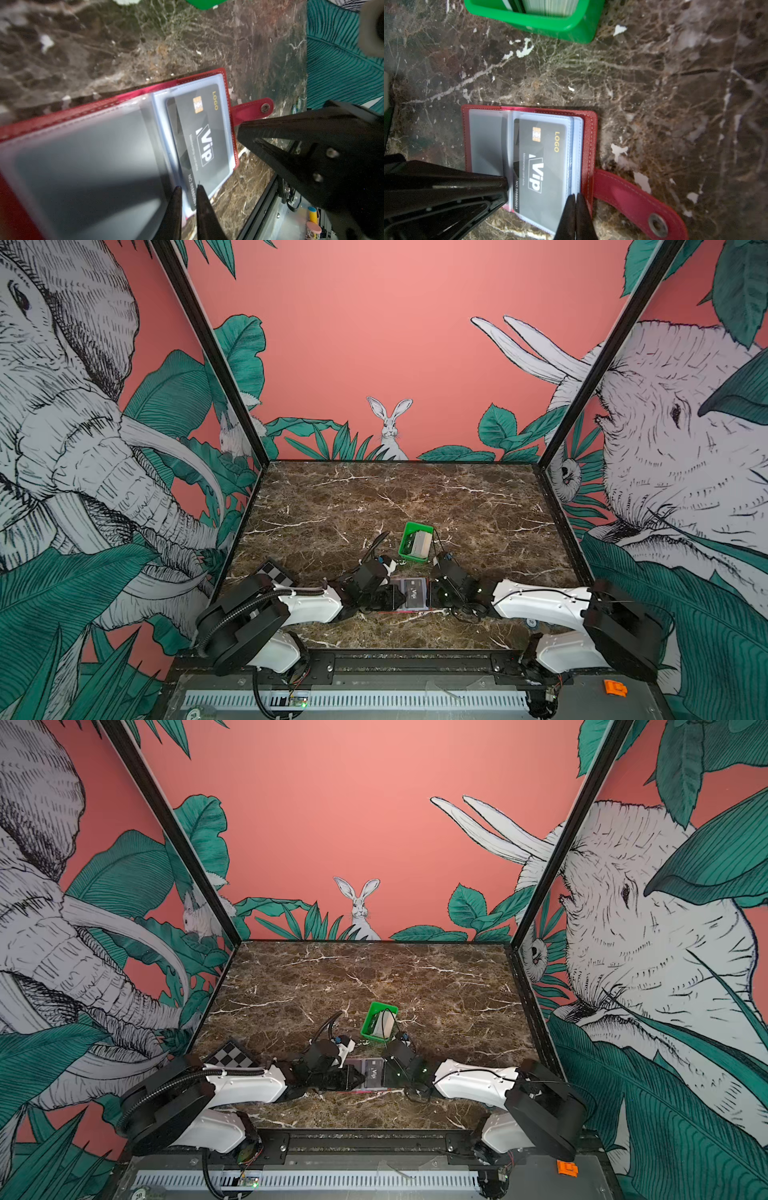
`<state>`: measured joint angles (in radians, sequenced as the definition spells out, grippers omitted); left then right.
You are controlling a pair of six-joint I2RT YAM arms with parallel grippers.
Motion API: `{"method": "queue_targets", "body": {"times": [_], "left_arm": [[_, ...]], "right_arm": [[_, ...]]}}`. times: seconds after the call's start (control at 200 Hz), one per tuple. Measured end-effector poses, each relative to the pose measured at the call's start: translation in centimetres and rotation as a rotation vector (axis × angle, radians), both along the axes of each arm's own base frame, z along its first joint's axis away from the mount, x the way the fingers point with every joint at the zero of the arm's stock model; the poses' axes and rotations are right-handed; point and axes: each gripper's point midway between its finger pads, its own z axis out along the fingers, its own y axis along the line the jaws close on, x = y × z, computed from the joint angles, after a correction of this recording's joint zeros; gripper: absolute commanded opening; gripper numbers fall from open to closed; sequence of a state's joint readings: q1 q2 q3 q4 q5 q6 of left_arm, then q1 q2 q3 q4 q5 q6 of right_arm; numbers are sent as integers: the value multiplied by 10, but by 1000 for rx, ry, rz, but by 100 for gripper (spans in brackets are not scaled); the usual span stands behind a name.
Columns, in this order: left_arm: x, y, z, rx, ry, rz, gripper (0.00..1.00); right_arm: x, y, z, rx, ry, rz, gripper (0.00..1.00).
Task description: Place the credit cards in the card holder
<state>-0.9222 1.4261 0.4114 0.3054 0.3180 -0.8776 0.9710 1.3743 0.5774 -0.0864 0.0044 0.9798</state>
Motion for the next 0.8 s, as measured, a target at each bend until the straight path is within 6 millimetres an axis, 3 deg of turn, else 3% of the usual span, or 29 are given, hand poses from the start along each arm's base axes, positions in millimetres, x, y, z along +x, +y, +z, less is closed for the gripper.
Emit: {"method": "queue_targets", "body": {"times": [0.39, 0.8], "left_arm": [[1, -4, -3, 16, 11, -5, 13], [2, -9, -4, 72, 24, -13, 17]], "right_arm": [[0, 0, 0, 0, 0, -1, 3], [1, 0, 4, 18, -11, -10, 4]]}}
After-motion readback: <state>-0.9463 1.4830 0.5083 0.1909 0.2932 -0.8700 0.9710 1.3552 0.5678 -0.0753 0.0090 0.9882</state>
